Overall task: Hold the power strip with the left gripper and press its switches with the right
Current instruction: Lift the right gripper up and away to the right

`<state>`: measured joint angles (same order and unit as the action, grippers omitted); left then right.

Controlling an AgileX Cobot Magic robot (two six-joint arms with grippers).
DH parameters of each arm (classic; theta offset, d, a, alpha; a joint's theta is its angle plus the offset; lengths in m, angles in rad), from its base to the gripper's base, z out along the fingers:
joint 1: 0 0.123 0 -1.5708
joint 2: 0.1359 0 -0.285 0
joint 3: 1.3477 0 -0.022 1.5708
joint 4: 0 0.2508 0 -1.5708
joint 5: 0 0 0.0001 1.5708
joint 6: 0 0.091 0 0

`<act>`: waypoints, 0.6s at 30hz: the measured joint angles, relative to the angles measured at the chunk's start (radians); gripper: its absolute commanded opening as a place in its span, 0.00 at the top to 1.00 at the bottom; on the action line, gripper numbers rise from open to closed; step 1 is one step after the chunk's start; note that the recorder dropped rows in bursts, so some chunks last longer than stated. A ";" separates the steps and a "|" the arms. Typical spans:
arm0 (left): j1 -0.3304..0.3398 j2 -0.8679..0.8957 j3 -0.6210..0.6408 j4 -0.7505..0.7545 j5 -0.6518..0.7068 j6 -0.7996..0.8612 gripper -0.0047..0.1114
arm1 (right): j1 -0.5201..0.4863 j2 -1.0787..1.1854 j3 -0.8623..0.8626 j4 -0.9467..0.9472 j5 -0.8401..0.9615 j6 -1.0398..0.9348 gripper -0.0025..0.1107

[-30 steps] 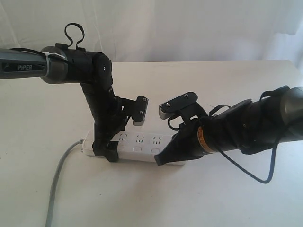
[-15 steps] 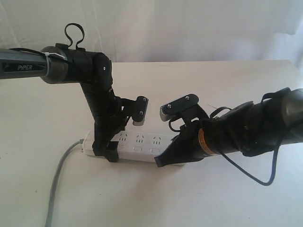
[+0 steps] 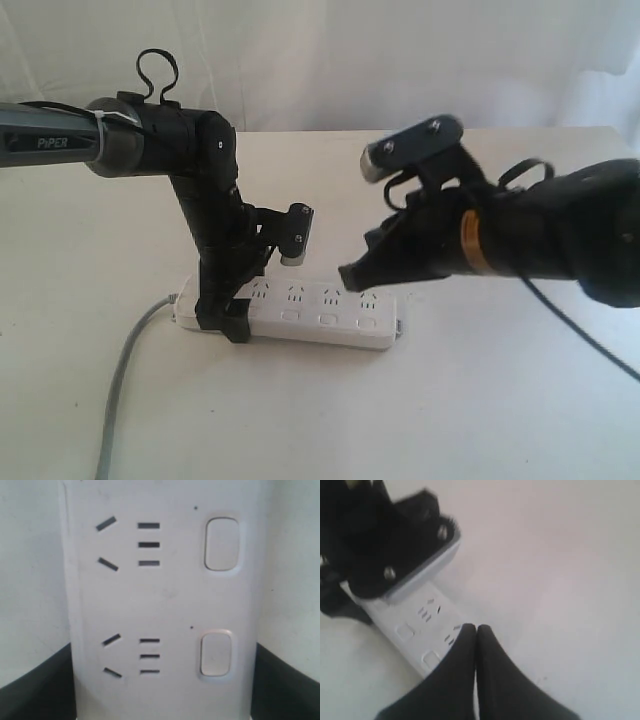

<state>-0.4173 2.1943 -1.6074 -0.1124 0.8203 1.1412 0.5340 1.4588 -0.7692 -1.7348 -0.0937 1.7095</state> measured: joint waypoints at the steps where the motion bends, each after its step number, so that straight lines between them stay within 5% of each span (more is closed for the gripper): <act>1: 0.000 0.000 0.000 0.000 0.000 0.000 0.96 | 0.000 -0.045 0.000 0.000 0.010 0.000 0.98; 18: 0.000 0.000 0.004 0.000 -0.005 0.000 0.96 | -0.002 -0.621 0.000 -0.008 0.372 -0.143 0.98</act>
<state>-0.4173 2.1938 -1.6036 -0.1124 0.8149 1.1412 0.5318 0.8375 -0.7692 -1.7431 0.2781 1.5665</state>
